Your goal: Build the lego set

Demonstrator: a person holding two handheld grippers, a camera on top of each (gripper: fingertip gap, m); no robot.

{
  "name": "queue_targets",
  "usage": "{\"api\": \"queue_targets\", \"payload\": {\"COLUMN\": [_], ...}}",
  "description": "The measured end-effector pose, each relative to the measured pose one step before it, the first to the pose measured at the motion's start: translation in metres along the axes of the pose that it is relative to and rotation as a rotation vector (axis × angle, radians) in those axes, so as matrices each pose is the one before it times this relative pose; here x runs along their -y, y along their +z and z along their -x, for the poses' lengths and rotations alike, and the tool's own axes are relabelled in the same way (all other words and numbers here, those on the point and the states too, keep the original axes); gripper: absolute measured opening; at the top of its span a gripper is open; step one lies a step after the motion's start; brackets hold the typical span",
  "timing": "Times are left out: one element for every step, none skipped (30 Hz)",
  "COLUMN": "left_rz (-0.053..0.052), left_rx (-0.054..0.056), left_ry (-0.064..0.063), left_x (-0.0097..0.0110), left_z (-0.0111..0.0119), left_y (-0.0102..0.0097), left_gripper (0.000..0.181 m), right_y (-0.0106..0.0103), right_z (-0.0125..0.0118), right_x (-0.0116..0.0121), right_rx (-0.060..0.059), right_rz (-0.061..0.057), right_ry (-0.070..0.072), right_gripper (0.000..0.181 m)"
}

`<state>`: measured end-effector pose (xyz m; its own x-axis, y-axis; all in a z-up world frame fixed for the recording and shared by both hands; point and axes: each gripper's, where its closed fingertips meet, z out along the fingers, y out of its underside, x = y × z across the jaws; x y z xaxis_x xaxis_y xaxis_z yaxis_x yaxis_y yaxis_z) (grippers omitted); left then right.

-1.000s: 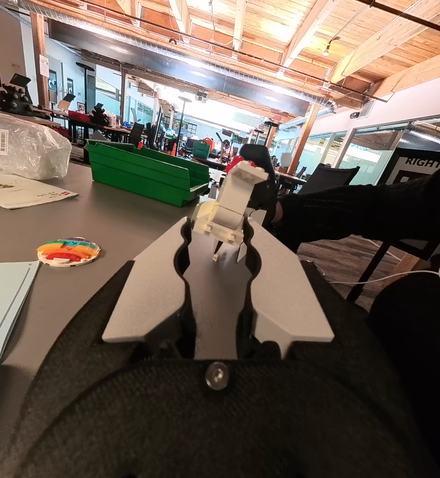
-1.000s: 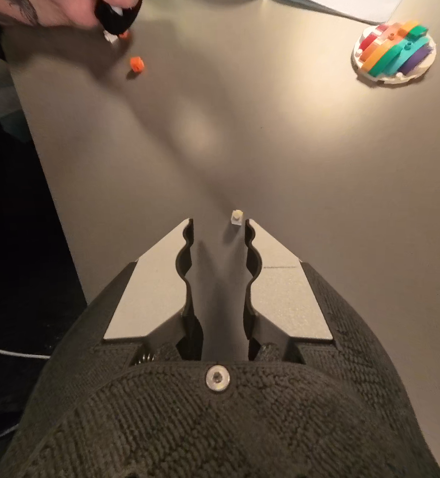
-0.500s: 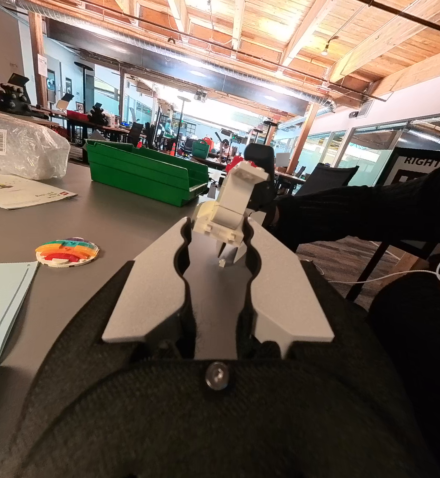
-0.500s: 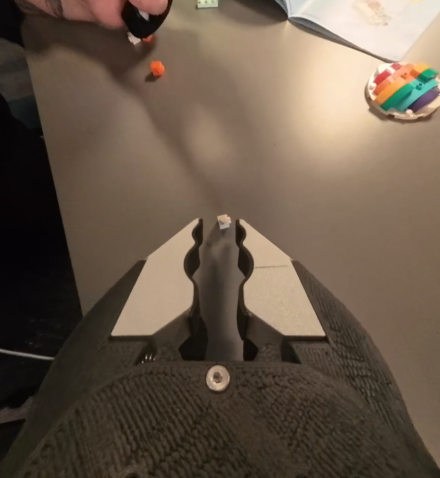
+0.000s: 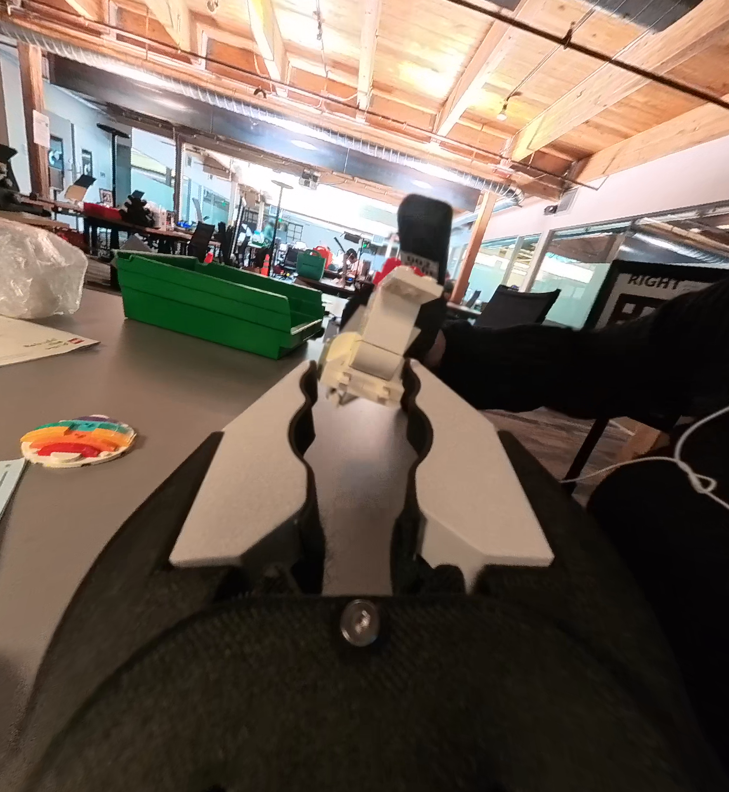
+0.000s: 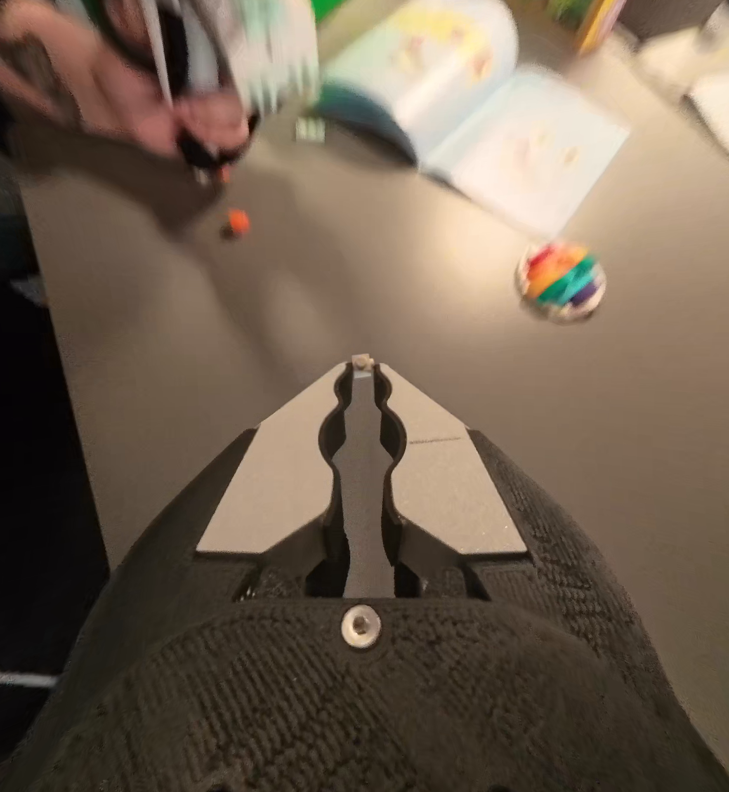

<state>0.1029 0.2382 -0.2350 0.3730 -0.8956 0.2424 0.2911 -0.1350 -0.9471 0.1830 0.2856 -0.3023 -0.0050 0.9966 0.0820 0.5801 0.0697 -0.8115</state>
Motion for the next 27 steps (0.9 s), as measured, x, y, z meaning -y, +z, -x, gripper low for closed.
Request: {"api": "queue_targets", "payload": {"left_rz": [-0.0135, -0.0153, -0.0156, -0.0178, -0.0138, -0.0128, -0.0127, -0.0076, -0.0009, 0.0036, 0.0030, 0.0004, -0.0019, -0.0005, 0.0028, 0.0034, 0.0033, 0.0015, 0.0002, 0.0005, 0.0041, 0.0032, 0.0003, -0.0008, 0.0017, 0.0031, 0.0030], "left_rx": [-0.0214, -0.0326, -0.0309, -0.0302, -0.0259, -0.0206, -0.0171, -0.0141, -0.0060, -0.0023, -0.0025, -0.0051, -0.0042, -0.0010, -0.0003, -0.0024, -0.0023, -0.0028, -0.0032, -0.0026, -0.0003, -0.0005, -0.0022, -0.0024, 0.0007, 0.0023, 0.0017], "left_ry": [-0.0016, -0.0019, -0.0031, -0.0014, -0.0041, -0.0077, -0.0120, -0.0139, -0.0105, -0.0048, 0.0003, -0.0025, -0.0061, -0.0060, -0.0035, -0.0013, -0.0020, -0.0015, -0.0010, -0.0006, -0.0006, 0.0007, -0.0023, -0.0039, -0.0015, 0.0025, 0.0025], "left_x": [0.00180, 0.00198, 0.00204, 0.00239, 0.00184, 0.00168, 0.00188, 0.00127, 0.00054, -0.00022, -0.00035, -0.00012, 0.00004, -0.00035, -0.00084, -0.00089, -0.00083, -0.00038, -0.00010, -0.00004, -0.00050, -0.00056, -0.00003, 0.00019, -0.00015, -0.00040, -0.00031], "left_z": [-0.00454, -0.00588, -0.00538, -0.00505, -0.00413, -0.00299, -0.00194, -0.00109, 0.00001, 0.00029, 0.00006, -0.00049, -0.00033, 0.00019, 0.00031, -0.00013, -0.00021, -0.00048, -0.00060, -0.00070, -0.00023, -0.00021, -0.00034, -0.00022, 0.00016, 0.00037, 0.00016], "left_y": [0.00015, 0.00045, 0.00043, 0.00021, 0.00002, -0.00009, -0.00035, -0.00022, -0.00022, -0.00006, -0.00011, 0.00013, 0.00004, 0.00020, 0.00026, 0.00018, 0.00031, 0.00037, 0.00038, 0.00027, 0.00027, 0.00025, 0.00033, 0.00014, 0.00005, -0.00011, -0.00009], "left_gripper": [0.038, 0.038, 0.038, 0.038, 0.038, 0.038, 0.038, 0.038, 0.038, 0.038, 0.038, 0.038, 0.038, 0.038, 0.038, 0.038, 0.038, 0.038, 0.038, 0.038, 0.038, 0.038, 0.038, 0.038, 0.038, 0.038, 0.038], "right_y": [-0.00208, -0.00131, -0.00049, 0.00062, 0.00161, 0.00206, 0.00260, 0.00278, 0.00307, 0.00327, 0.00321, 0.00304, 0.00260, 0.00226, 0.00205, 0.00181, 0.00194, 0.00206, 0.00206, 0.00194, 0.00153, 0.00093, 0.00087, 0.00067, 0.00049, 0.00032, 0.00030], "right_z": [0.00043, 0.00268, 0.00504, 0.00576, 0.00758, 0.00868, 0.00738, 0.00683, 0.00593, 0.00319, 0.00123, 0.00014, -0.00110, -0.00139, -0.00085, 0.00011, -0.00002, -0.00072, -0.00034, 0.00056, 0.00100, 0.00164, 0.00135, -0.00012, -0.00091, -0.00049, -0.00019], "right_x": [0.02383, 0.02349, 0.02273, 0.02002, 0.01614, 0.01264, 0.00931, 0.00691, 0.00537, 0.00330, 0.00082, -0.00105, -0.00167, -0.00161, -0.00084, 0.00002, 0.00013, -0.00045, -0.00172, -0.00203, -0.00081, 0.00049, 0.00037, 0.00005, -0.00022, -0.00028, -0.00028], "right_rx": [-0.0187, -0.0041, 0.0116, 0.0192, 0.0362, 0.0469, 0.0407, 0.0407, 0.0358, 0.0187, 0.0075, 0.0003, -0.0067, -0.0074, -0.0017, 0.0047, 0.0037, -0.0024, -0.0016, 0.0034, 0.0062, 0.0106, 0.0091, -0.0017, -0.0084, -0.0074, -0.0072], "right_rz": [-0.0530, -0.0498, -0.0499, -0.0398, -0.0239, -0.0132, -0.0051, -0.0025, -0.0031, 0.0032, 0.0154, 0.0239, 0.0246, 0.0218, 0.0149, 0.0060, 0.0025, 0.0037, 0.0100, 0.0115, 0.0032, -0.0037, -0.0015, 0.0009, 0.0039, 0.0066, 0.0085], "right_ry": [-0.0174, -0.0155, -0.0094, 0.0033, 0.0158, 0.0248, 0.0300, 0.0294, 0.0265, 0.0229, 0.0140, 0.0030, -0.0043, -0.0042, 0.0014, 0.0059, 0.0058, 0.0015, -0.0020, -0.0006, 0.0029, 0.0057, 0.0064, 0.0011, -0.0055, -0.0075, -0.0077], "right_gripper": [0.008, 0.008, 0.008, 0.007, 0.007, 0.007, 0.007, 0.007, 0.007, 0.007, 0.007, 0.007, 0.008, 0.008, 0.007, 0.007, 0.007, 0.007, 0.007, 0.007, 0.007, 0.007, 0.007, 0.007, 0.007, 0.007, 0.007]}}
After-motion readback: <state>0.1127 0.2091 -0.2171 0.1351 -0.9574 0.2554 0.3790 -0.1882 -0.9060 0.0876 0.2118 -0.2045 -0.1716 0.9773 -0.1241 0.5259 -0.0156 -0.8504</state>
